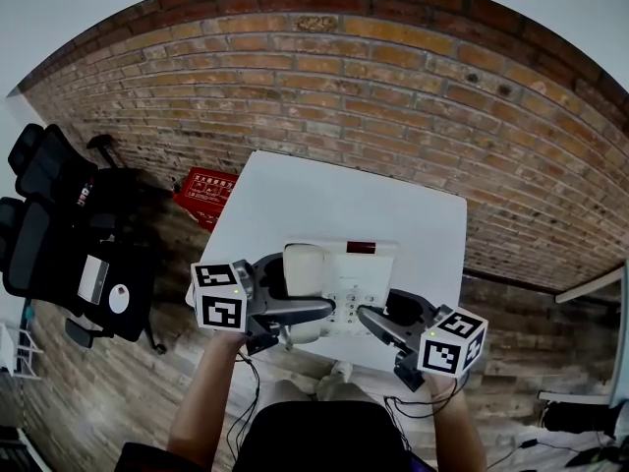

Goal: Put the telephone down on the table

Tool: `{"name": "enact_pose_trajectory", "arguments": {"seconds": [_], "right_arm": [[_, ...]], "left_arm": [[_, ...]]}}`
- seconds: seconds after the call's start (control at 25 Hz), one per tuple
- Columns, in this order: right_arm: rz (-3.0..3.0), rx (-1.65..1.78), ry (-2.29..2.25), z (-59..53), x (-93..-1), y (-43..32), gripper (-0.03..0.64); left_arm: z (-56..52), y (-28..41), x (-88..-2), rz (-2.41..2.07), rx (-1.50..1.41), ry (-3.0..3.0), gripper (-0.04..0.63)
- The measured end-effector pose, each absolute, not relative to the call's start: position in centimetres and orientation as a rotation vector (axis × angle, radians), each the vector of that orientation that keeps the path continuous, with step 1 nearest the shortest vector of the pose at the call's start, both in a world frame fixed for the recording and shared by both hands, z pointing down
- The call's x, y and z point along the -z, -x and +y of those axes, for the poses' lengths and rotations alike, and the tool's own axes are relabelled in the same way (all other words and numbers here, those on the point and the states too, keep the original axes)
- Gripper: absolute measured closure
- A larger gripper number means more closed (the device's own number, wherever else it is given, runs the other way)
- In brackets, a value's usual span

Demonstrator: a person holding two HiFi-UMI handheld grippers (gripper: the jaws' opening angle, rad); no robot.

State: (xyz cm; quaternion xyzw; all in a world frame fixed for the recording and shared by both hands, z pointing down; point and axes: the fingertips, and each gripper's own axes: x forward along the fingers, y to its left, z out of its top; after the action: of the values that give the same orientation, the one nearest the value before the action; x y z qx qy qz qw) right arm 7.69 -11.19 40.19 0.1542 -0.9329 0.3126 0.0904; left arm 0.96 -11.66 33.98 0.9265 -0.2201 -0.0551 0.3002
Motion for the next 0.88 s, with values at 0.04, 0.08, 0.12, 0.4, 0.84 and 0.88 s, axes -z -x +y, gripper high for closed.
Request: {"name": "enact_pose_trajectory", "arguments": {"seconds": [0.04, 0.08, 0.12, 0.4, 0.84, 0.88], "right_arm": [[-2.771, -0.934, -0.453, -11.3, -40.4, -7.8, 0.396], [-2.769, -0.938, -0.447, -11.4, -40.6, -7.9, 0.396], [-2.766, -0.94, -0.442, -11.5, -40.8, -8.0, 0.396], [-2.757, -0.949, -0.455, -11.9, -41.3, -8.0, 0.396], [-2.72, -1.001, -0.527, -13.1, -43.0, -6.8, 0.396], [-2.714, -1.007, -0.536, -13.3, -43.1, -6.5, 0.396]], "left_arm": [[-11.8, -1.1, -34.2, -0.589, 0.146, -2.455, 0.109], [-11.9, -1.2, -34.4, -0.593, 0.145, -2.451, 0.109], [-11.9, -1.2, -34.6, -0.595, 0.145, -2.447, 0.109], [-12.4, -1.3, -35.1, -0.583, 0.144, -2.443, 0.109], [-14.4, -0.1, -36.9, -0.513, 0.116, -2.42, 0.104], [-14.6, 0.2, -37.1, -0.503, 0.112, -2.418, 0.104]]}}
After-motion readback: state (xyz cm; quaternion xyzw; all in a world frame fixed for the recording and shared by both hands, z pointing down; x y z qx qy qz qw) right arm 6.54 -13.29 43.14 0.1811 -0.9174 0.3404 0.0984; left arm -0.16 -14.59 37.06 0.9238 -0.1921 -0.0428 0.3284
